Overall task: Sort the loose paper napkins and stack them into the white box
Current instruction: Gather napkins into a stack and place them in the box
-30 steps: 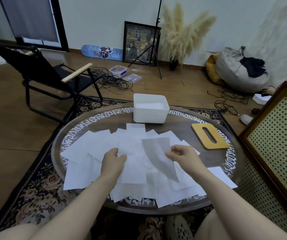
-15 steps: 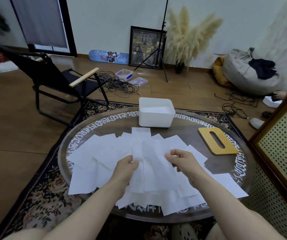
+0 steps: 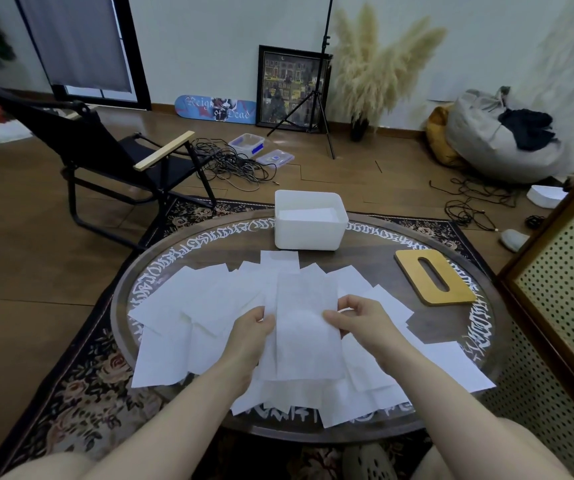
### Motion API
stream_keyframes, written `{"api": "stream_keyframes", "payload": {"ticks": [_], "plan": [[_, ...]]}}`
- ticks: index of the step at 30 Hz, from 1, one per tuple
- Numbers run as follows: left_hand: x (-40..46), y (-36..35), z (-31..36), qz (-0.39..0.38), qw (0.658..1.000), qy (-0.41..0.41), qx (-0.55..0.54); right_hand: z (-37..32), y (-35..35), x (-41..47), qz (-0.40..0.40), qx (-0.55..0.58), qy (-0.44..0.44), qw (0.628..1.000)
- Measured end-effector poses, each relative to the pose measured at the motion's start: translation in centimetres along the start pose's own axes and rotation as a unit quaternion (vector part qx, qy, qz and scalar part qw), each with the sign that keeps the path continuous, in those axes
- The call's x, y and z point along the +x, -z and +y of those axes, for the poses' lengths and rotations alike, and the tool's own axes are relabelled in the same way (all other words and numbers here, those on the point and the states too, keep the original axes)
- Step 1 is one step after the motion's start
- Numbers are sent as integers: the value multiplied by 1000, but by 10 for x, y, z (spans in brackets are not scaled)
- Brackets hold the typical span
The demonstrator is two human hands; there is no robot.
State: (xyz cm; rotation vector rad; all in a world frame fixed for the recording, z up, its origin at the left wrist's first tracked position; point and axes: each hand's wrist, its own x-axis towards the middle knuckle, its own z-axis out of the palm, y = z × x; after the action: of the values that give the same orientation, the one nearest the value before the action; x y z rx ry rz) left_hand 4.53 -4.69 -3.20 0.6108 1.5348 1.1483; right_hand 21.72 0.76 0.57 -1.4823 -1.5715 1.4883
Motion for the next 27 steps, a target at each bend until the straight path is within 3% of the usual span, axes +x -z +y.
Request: {"api": "stream_keyframes", "payload": {"ticks": [10, 17, 24, 27], "plan": [[-2, 2, 3, -23, 998, 5, -53, 5, -7, 6, 13, -1, 7, 1000], [-4, 6, 3, -15, 998, -42, -44, 5, -13, 5, 16, 3, 1, 1000], [-4, 11, 3, 1, 997, -65, -50, 4, -17, 1, -96, -24, -39, 994], [-6, 10, 2, -17, 998, -62, -24, 8, -18, 3, -92, -13, -21, 995]]}}
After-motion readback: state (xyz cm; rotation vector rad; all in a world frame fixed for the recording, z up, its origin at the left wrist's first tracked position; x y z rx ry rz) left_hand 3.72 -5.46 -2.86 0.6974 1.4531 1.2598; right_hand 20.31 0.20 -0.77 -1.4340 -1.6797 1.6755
